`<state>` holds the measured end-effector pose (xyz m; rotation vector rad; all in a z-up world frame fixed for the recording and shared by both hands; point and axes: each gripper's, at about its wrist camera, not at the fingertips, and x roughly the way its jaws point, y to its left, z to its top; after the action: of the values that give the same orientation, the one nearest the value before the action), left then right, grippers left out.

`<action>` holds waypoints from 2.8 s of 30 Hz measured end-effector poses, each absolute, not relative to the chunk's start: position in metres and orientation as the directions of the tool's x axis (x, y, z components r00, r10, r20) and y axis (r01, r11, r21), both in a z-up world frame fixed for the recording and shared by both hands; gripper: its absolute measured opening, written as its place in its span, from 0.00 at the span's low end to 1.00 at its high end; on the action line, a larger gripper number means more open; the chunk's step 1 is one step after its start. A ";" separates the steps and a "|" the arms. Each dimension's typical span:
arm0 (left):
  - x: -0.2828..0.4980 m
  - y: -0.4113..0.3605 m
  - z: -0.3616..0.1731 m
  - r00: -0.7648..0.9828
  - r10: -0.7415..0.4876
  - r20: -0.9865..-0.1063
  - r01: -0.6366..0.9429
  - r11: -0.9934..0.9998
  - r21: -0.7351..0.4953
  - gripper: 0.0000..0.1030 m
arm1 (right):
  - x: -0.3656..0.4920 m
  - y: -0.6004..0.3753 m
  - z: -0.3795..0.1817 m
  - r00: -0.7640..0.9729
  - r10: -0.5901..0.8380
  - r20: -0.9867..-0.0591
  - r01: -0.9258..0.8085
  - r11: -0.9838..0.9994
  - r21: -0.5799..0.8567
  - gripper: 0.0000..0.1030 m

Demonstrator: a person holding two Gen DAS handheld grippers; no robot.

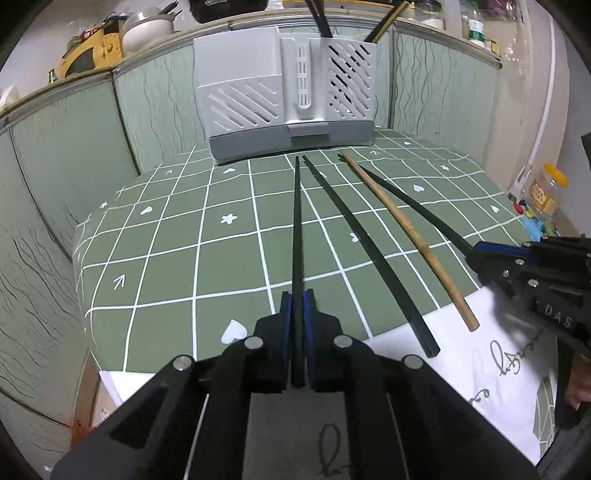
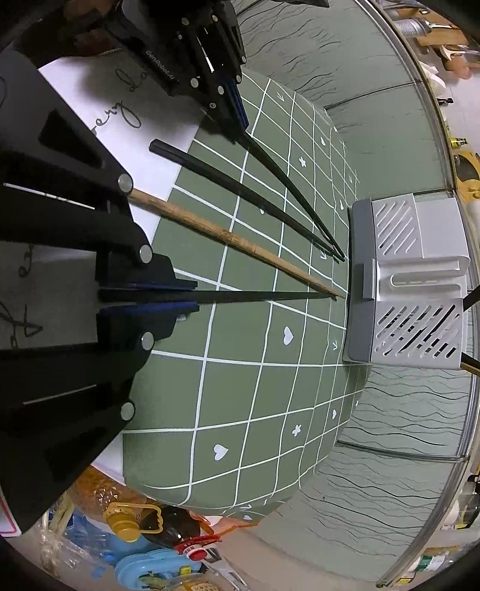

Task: Organize utensils
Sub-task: 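Close the left tool on a black chopstick while the right tool grasps another black chopstick, then lift both black chopsticks and carry them toward the white holder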

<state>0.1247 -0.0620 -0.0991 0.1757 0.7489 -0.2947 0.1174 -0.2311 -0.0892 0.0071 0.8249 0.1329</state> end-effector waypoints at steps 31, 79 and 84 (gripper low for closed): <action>0.112 -0.023 -0.043 0.747 -0.232 -0.623 0.291 0.957 -0.007 0.06 | 0.093 -0.258 -0.040 0.738 0.149 -0.658 -0.114 0.989 0.096 0.06; 0.120 -0.018 0.080 0.821 -0.352 -0.449 0.370 0.928 -0.051 0.06 | 0.090 -0.278 0.103 0.846 0.217 -0.486 -0.177 0.976 0.129 0.06; 0.124 -0.019 0.081 0.814 -0.360 -0.455 0.377 0.924 -0.056 0.06 | 0.095 -0.283 0.104 0.846 0.219 -0.485 -0.173 0.975 0.138 0.06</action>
<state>0.1244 -0.0193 0.0806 0.0378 0.4784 -0.3934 0.0950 -0.2828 0.1045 0.0897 0.5222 0.2070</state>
